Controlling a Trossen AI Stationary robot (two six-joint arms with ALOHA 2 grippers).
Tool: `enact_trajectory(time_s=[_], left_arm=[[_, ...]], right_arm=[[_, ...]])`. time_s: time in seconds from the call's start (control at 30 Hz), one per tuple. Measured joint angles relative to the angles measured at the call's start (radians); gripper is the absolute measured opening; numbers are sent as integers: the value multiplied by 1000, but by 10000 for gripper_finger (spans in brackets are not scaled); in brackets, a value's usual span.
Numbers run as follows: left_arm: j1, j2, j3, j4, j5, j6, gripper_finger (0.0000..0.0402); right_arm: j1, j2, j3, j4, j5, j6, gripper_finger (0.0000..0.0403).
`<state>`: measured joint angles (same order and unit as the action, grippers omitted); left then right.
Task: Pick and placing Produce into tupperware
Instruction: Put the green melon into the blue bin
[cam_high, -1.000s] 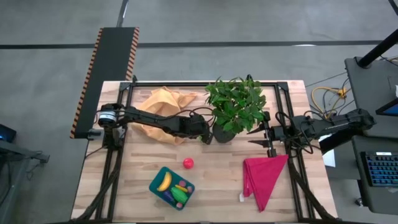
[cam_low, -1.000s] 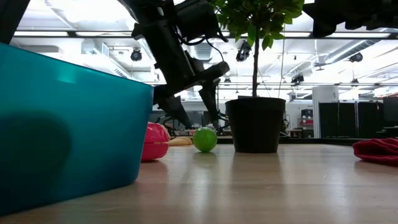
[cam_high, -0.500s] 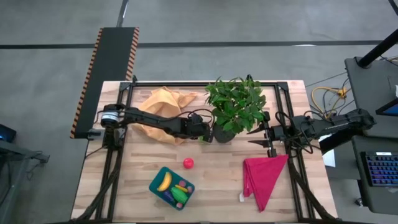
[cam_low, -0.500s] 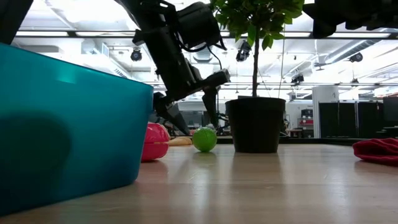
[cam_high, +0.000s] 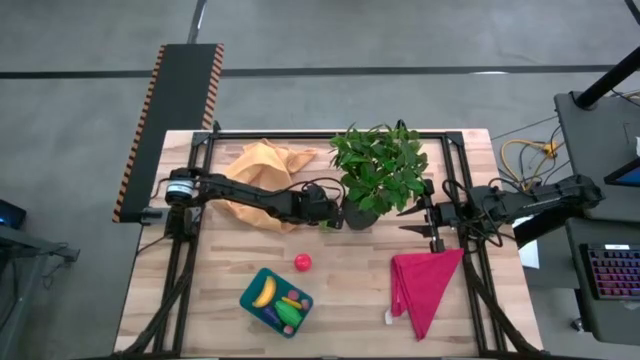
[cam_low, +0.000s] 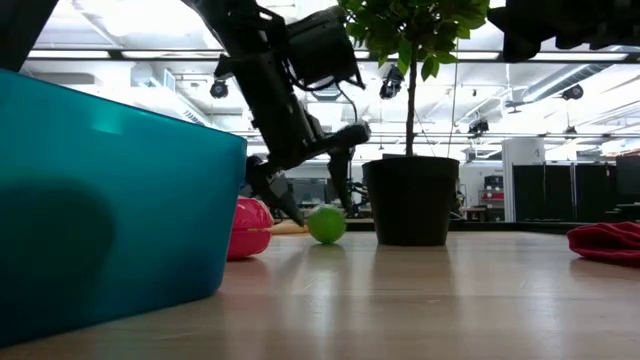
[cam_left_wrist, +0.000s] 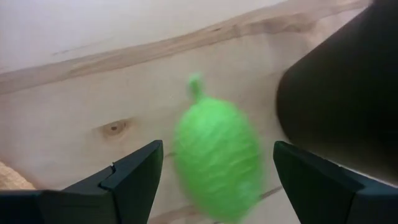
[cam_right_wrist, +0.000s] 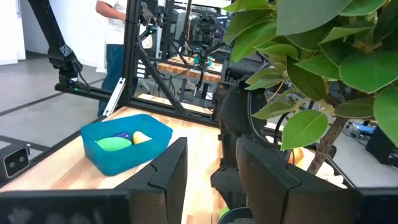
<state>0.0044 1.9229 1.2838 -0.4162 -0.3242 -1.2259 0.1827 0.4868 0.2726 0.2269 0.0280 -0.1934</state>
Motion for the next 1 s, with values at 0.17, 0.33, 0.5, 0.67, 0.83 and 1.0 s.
enact_trajectory(time_s=[0.17, 0.33, 0.5, 0.67, 0.83, 1.0], left_arm=[[0, 15, -1, 21, 3, 1, 289], [0, 16, -2, 20, 4, 1, 289], [0, 16, -3, 22, 2, 17, 290], [0, 16, -4, 23, 2, 57, 290], [6, 16, -3, 24, 1, 90, 289], [14, 16, -3, 59, 0, 137, 290]], right_arm=[[0, 0, 0, -12, 0, -10, 130], [0, 0, 0, -13, 0, -17, 130], [0, 0, 0, -13, 0, -16, 130], [0, 0, 0, -13, 0, -16, 130], [0, 0, 0, -13, 0, -16, 130], [0, 0, 0, -13, 0, -16, 130]])
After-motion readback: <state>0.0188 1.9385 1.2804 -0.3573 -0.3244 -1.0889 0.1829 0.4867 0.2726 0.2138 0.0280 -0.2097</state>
